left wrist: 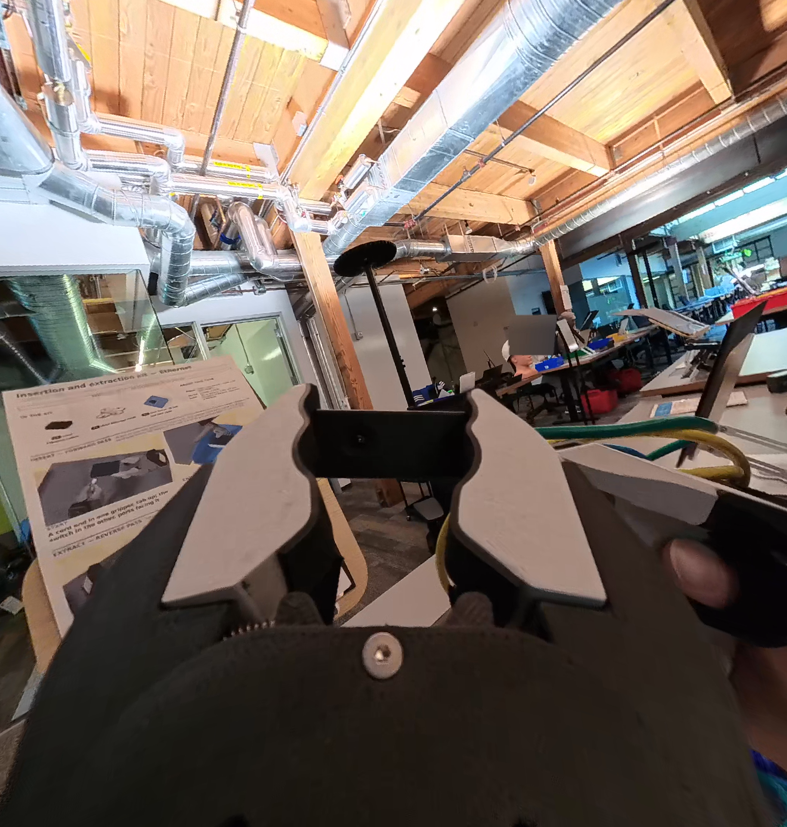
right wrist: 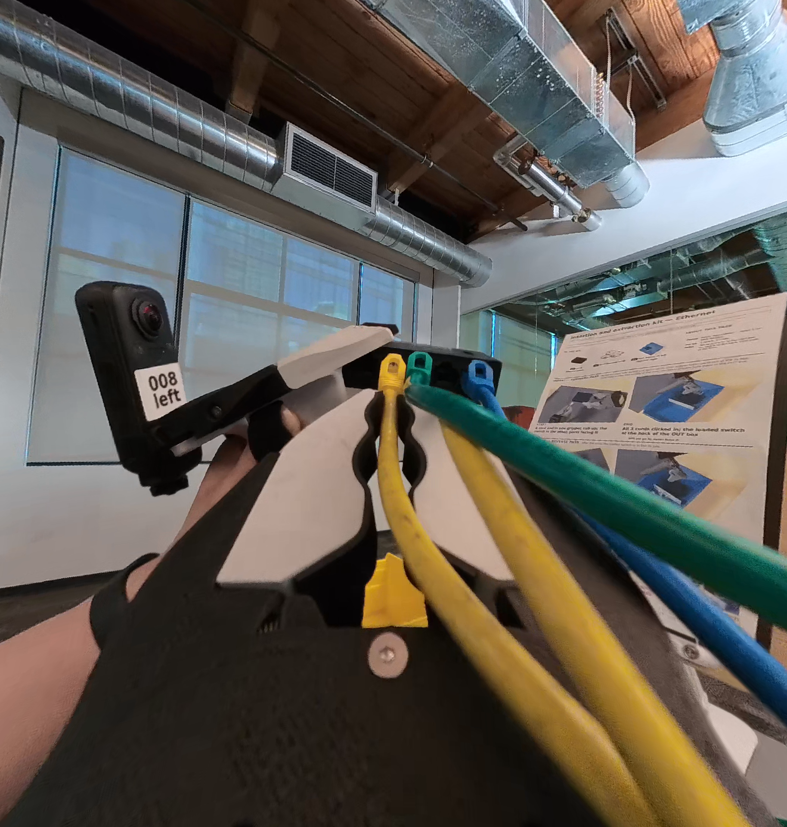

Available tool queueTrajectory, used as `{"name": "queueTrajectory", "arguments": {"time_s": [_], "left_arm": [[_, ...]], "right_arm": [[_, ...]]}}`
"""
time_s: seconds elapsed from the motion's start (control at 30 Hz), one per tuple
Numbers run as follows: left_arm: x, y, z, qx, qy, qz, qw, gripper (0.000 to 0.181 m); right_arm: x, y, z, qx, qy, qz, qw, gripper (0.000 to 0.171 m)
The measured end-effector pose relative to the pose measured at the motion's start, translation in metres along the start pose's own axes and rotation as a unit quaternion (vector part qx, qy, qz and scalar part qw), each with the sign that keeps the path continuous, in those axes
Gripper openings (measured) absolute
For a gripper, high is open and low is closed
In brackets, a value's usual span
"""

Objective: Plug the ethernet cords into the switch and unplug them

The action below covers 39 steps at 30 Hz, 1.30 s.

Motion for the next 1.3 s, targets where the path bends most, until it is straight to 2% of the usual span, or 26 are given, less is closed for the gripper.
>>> {"name": "queueTrajectory", "arguments": {"time_s": [0.2,0.33,0.57,0.73,0.83,1.03,1.3], "left_arm": [[-0.003,-0.004,-0.005,0.003,0.028,-0.005,1.000,0.060],[-0.002,-0.008,-0.007,0.026,0.050,-0.040,0.998,0.060],[-0.005,-0.002,-0.008,0.004,0.035,-0.055,0.998,0.058],[-0.010,0.007,-0.018,-0.026,-0.011,-0.064,0.998,0.059],[-0.016,0.018,-0.035,-0.038,-0.043,-0.104,0.993,0.058],[-0.029,0.047,-0.062,-0.050,-0.095,-0.160,0.981,0.057],[-0.038,0.066,-0.067,-0.088,-0.123,-0.161,0.975,0.056]], "right_arm": [[-0.005,-0.001,0.001,-0.002,-0.008,-0.013,1.000,0.007],[-0.004,-0.001,0.001,-0.004,-0.009,-0.014,1.000,0.007],[-0.001,0.006,0.001,0.001,-0.019,0.018,1.000,0.006],[0.001,0.019,0.005,-0.026,-0.037,0.086,0.995,0.006],[0.001,0.031,0.009,-0.058,-0.060,0.136,0.987,0.007],[-0.007,0.064,0.013,-0.106,-0.067,0.171,0.977,0.007],[-0.003,0.093,0.012,-0.120,-0.057,0.285,0.949,0.007]]}}
Point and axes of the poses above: each gripper's, where its closed fingertips meet, z out along the fingers, y out of its underside, x = y × z across the jaws, the point moved 8 cm from there along -z, back along the fingers, and after that the axes turned 4 degrees about -z, right-handed, at the moved point
